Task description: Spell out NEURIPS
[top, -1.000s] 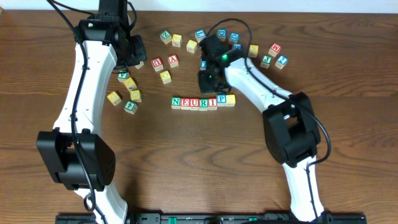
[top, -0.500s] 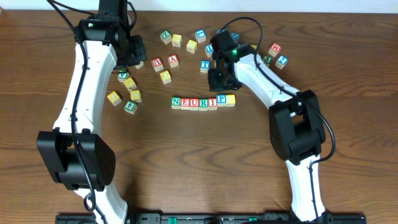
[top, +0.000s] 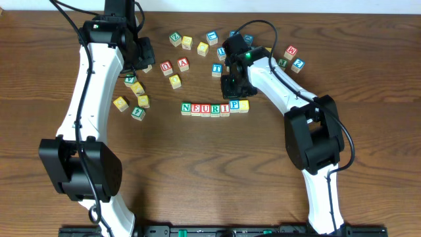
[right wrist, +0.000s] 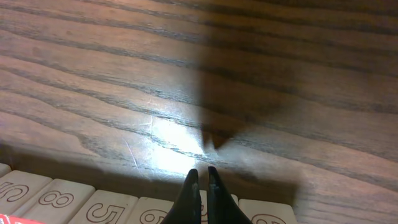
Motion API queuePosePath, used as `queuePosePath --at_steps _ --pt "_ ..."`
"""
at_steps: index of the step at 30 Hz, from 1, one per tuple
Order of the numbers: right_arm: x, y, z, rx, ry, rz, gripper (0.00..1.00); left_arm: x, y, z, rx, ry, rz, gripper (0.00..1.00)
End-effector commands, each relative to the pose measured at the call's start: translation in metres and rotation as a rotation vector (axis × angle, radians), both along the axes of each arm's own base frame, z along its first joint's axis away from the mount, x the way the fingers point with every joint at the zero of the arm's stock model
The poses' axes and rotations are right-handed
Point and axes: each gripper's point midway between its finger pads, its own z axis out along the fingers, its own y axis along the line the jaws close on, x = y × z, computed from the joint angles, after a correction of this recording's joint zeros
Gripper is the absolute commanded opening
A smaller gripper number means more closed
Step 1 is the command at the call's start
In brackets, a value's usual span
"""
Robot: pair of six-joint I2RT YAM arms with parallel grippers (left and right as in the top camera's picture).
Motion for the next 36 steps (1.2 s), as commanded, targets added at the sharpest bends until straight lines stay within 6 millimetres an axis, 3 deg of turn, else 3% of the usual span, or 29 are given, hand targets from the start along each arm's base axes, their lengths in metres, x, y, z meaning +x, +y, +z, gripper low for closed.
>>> queuePosePath --at_steps 1,36 --pt "-0.002 -0.002 0.002 -0.008 0.002 0.009 0.01 -0.001 0.003 0.001 0.016 0.001 -0.005 0.07" --pt "-0.016 -0.004 0.0 -0.032 0.052 0.019 0.01 -0.001 0.003 0.001 0.016 0.001 -0.005 0.07"
